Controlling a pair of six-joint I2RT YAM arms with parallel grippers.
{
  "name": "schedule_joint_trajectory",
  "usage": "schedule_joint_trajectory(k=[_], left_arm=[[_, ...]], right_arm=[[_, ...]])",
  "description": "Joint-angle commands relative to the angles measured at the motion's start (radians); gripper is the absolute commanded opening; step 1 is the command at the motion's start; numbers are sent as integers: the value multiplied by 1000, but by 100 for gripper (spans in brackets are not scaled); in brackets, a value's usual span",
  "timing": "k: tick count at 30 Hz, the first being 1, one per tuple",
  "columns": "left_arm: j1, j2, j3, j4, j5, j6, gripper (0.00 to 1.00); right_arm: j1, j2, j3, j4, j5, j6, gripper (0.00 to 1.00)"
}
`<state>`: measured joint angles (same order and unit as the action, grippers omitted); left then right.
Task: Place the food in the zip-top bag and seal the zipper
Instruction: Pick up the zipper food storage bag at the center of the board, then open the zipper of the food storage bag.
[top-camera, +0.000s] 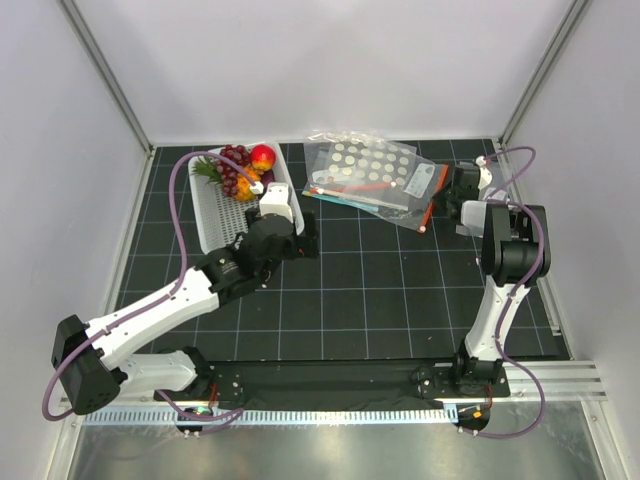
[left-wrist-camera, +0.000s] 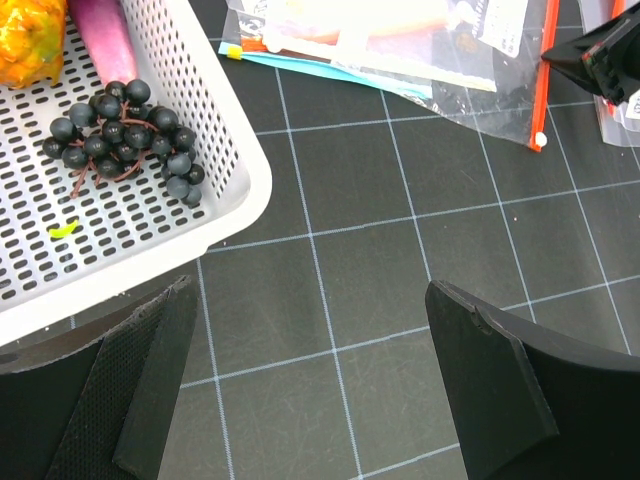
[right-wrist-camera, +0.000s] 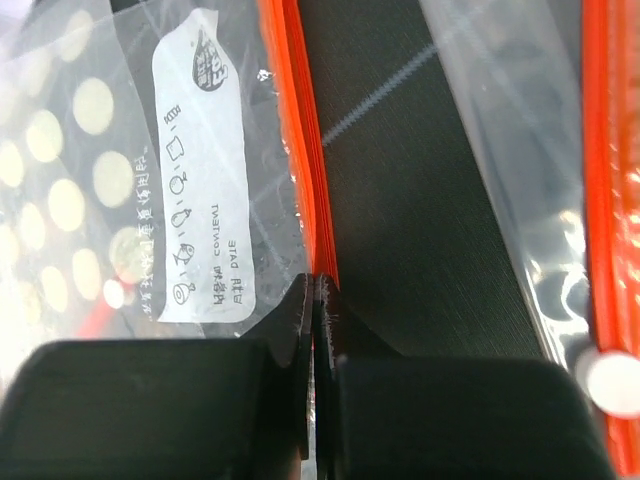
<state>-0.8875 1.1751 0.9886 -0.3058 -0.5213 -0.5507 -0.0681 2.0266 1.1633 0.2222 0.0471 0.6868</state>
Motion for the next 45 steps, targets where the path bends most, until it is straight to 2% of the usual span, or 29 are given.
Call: schedule_joint_trajectory(k=[1,5,11,16,20,23,31,34,38,40,45], left_arm=[[1,-6,8,16,1,-14,100],[1,1,15,11,4,-8,100],[2,0,19,25,39,30,100],[2,-20,-5,79,156,89,100],[2,-40,-31,141,211,121,100],[2,-51,-65,206,253,130,100],[2,-41,-131,344,311,133,100],[1,-42,-157,405,391,141,100],[2,1,-151,435,429,149,100],[1,18,-148,457,466,152,97],[1,96,-120,471,500,143,92]], right_arm=[[27,-112,-42,34,80,-72,1],[68,-251,-126,45,94,-115,1],[250,-518,-235,2,188,-216,1],[324,-782,-355,-55,159,-144,1],[350,-935,-424,-112,109,-93,1],[375,-1012,-491,-87,54,-46,1],[508,-1045,-511,-54,-29,-102,1],[518,-1059,-521,-44,-16,-104,1],[551,-1062,-539,-20,-3,-72,1],[588,-1071,-542,-30,49,-60,1],[634,-1108,-562,6,69,-64,1]])
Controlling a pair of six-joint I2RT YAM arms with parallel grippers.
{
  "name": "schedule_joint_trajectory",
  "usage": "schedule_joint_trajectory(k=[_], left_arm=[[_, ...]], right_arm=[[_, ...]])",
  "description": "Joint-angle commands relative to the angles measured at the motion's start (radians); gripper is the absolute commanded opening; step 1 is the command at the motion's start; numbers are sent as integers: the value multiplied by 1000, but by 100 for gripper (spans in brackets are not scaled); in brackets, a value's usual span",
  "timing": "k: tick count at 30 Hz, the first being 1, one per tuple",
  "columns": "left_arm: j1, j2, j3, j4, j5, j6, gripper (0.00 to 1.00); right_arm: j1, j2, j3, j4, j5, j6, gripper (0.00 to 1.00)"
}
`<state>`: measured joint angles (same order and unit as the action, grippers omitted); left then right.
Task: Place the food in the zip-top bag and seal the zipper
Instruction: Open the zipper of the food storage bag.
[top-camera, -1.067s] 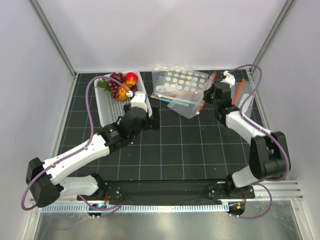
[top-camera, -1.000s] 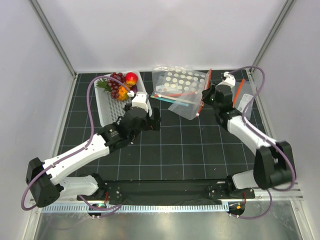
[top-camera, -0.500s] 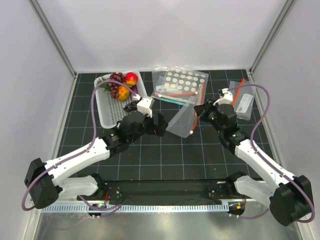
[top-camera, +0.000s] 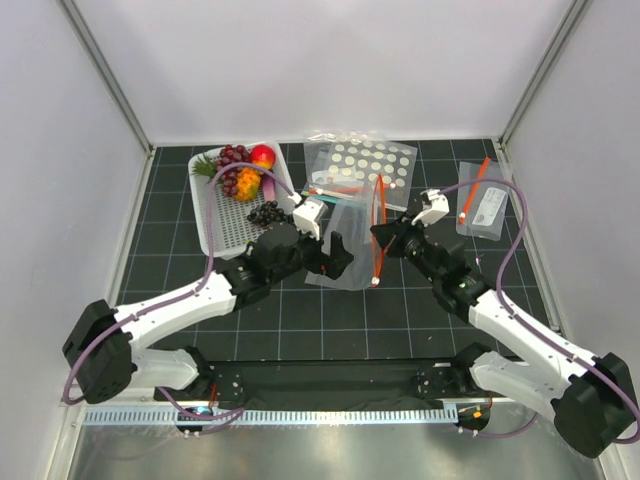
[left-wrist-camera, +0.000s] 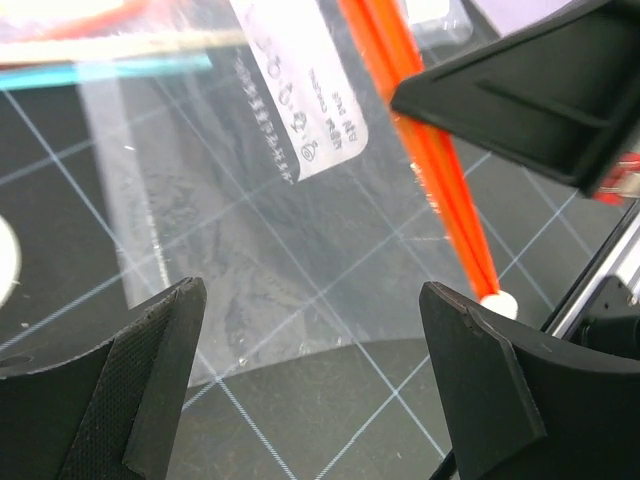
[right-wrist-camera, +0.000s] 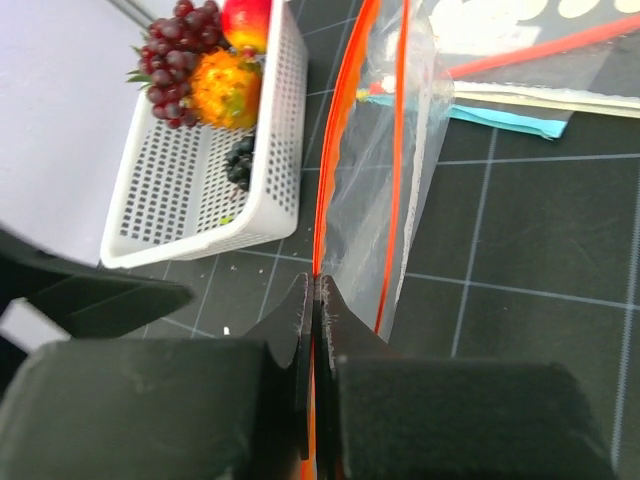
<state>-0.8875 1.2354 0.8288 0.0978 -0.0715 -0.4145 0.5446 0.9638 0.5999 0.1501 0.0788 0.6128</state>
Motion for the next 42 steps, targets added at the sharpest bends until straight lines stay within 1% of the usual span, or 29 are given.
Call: schedule_joint_trajectory(k=[1,7,14,18,22,25,28,31,32,34,35,37,38,40,41,42], left_arm=[[1,42,39,78,61,6,91],[-7,55,12,144,95,-6,93],[-8,39,-3,163,110,-12,94],[-11,42,-5,171,119,-9,95],[-13,61,6,175,139,-12,94],[-14,73,15,169,139,-10,92],[-16,90,27,152,134,-9,85],[-14,107,38,137,128,-10,76],[-14,110,46,131,119,-10,66],[-14,119,50,118,113,-10,53],[-14,122,53,118,114,-10,42],[-14,128,56,115,121,-10,33],[-16,130,58,115,125,-12,27],[-14,131,62,114,131,-17,26],[-14,130,62,112,131,-20,29],[-14,127,66,106,127,-21,37]], right_arm=[[28,-49,-6,91,42,8,1],[55,-54,-26,124,55,15,1],[153,-36,-12,105,205,1,1],[190,-33,-6,108,231,-5,1],[219,-40,-5,109,272,-5,1],[222,-43,-11,121,265,-4,1],[229,-45,-14,132,254,1,1],[236,-40,-11,137,251,-2,1],[239,-39,-11,137,251,-1,1],[245,-40,-11,138,251,-7,1],[245,-40,-11,140,251,-7,1],[249,-43,-11,138,251,-11,1],[249,-45,-9,138,251,-13,1],[250,-45,-9,135,254,-15,1],[249,-42,-9,135,257,-13,1],[249,-40,-9,137,260,-15,1]])
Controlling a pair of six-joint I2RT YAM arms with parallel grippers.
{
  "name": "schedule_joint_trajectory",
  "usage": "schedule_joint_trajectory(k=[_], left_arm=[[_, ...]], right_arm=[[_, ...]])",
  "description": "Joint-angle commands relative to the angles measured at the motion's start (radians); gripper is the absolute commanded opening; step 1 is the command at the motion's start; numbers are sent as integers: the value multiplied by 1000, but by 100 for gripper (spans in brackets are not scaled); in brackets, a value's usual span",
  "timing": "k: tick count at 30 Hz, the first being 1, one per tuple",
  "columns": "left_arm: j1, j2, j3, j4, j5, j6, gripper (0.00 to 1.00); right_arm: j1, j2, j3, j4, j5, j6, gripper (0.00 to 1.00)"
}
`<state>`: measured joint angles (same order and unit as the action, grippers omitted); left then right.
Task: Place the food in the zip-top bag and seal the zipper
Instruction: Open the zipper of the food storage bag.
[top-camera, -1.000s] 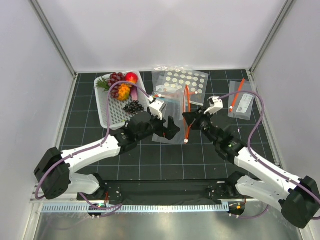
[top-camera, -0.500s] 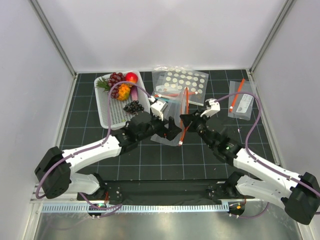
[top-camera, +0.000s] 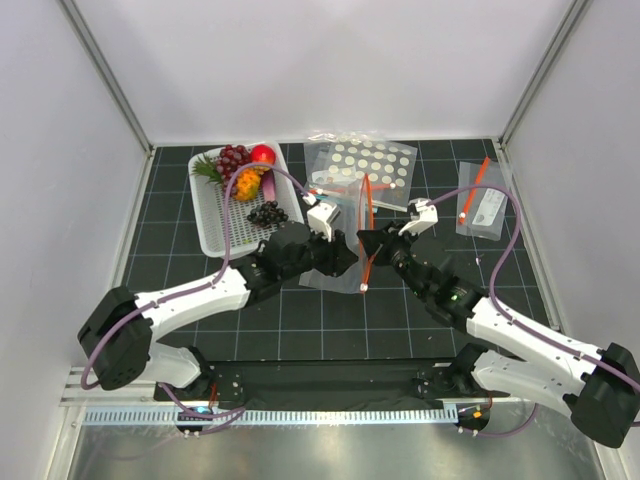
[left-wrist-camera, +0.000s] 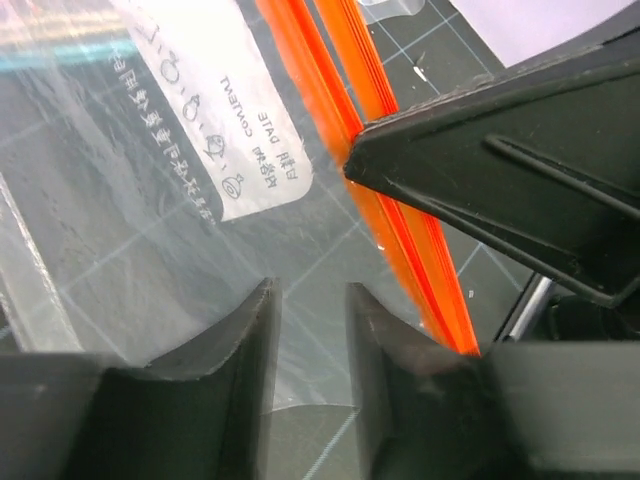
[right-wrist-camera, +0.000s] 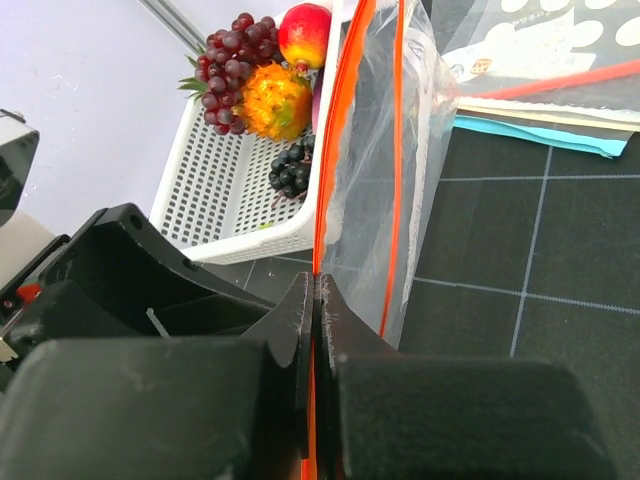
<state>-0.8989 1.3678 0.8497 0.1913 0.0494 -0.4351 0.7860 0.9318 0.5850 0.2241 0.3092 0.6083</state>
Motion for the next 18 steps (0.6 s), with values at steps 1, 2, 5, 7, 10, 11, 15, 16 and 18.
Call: schedule_joint_trajectory(k=[1,2,5,7,10,11,15,16,18], left_arm=[[-5,-10,43,8,1,-4,48],[-5,-30,38,7,-5,-7,69],[-3,-76,-20,63,-6,-16,89],[-3,-104,-63,131,27,-14,90],[-6,-93,-55,132,27,-14,90],[-6,-87,-52,129,26,-16,90],[-6,-68,-37,117,27,-11,90],[-6,-65,-35,112,23,-10,91],[-6,-62,-28,100,14,-8,90]], right_arm=[[9,-7,6,63,33,-8,1],[9,-1,6,61,34,-8,1],[9,10,6,67,27,-2,1],[10,15,4,78,18,2,1],[16,15,3,87,10,4,1],[21,15,3,89,11,5,1],[30,9,-1,95,10,4,1],[32,9,-1,96,10,4,1],[38,7,-5,103,10,7,1]])
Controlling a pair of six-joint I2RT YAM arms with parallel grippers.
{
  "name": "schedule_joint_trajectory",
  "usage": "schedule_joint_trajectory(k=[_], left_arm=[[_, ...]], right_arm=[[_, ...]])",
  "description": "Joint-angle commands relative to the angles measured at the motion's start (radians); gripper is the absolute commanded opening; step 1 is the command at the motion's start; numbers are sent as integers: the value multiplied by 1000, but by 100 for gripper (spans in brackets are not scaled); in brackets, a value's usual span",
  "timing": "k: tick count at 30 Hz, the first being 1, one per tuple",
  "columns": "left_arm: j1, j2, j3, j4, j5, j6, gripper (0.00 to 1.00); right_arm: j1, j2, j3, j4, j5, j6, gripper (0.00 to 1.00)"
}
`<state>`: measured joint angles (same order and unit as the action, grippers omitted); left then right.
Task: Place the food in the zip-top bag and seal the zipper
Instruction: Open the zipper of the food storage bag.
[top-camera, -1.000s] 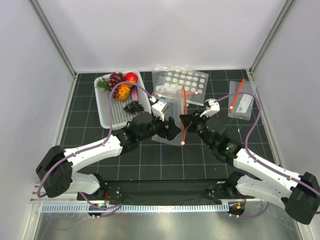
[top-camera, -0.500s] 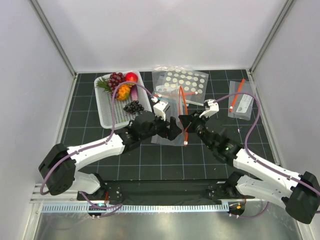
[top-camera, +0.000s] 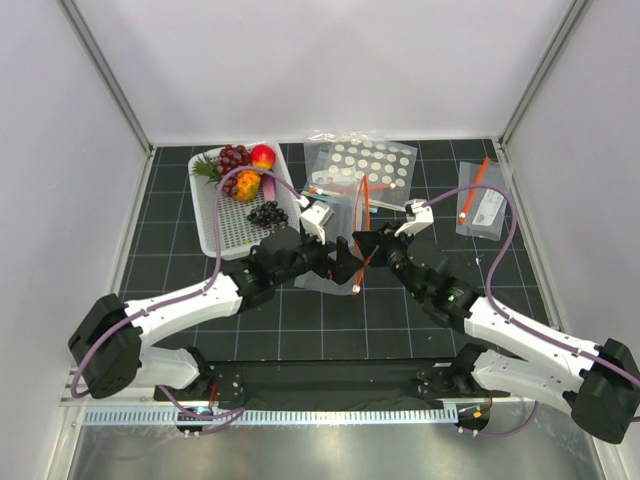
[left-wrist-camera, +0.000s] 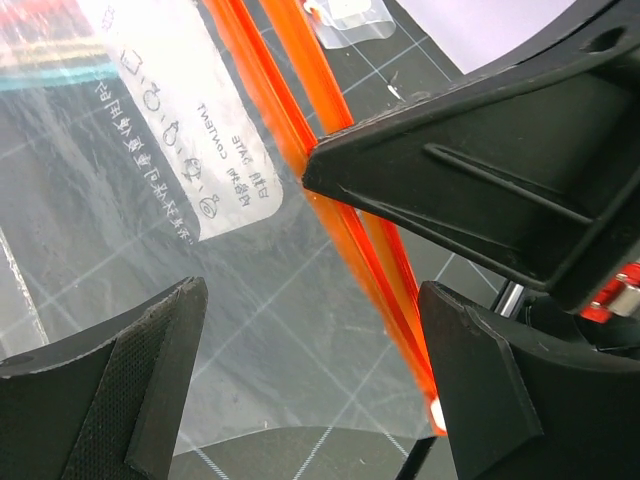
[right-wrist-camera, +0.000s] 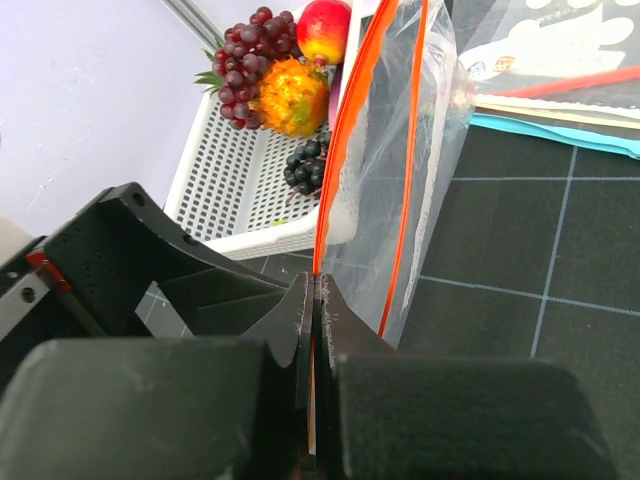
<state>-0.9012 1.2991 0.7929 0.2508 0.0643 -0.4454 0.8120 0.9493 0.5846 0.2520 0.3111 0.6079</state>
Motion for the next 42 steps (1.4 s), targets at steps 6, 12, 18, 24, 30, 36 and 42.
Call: schedule_joint_trajectory(k=[6,12,18,24,30,36,42], left_arm=[[-4,45,66,-10,-29,5,57],[-4,48,72,-19,-34,7,3],[-4,40,66,-33,-90,1,0],[-4,42,69,-38,-93,2,0],[-4,43,69,-38,-74,7,0],[-28,74,101,-67,-80,27,0],[-67,85,115,-79,-109,54,0]], right_arm=[[22,-17,-6,79,9,3,1],[24,-26,3,60,13,-23,11],[24,-33,17,21,25,-54,42],[24,-26,49,-49,83,-66,46],[24,35,110,-108,74,-99,47],[24,34,112,-102,77,-131,46],[24,42,119,-118,111,-152,46]])
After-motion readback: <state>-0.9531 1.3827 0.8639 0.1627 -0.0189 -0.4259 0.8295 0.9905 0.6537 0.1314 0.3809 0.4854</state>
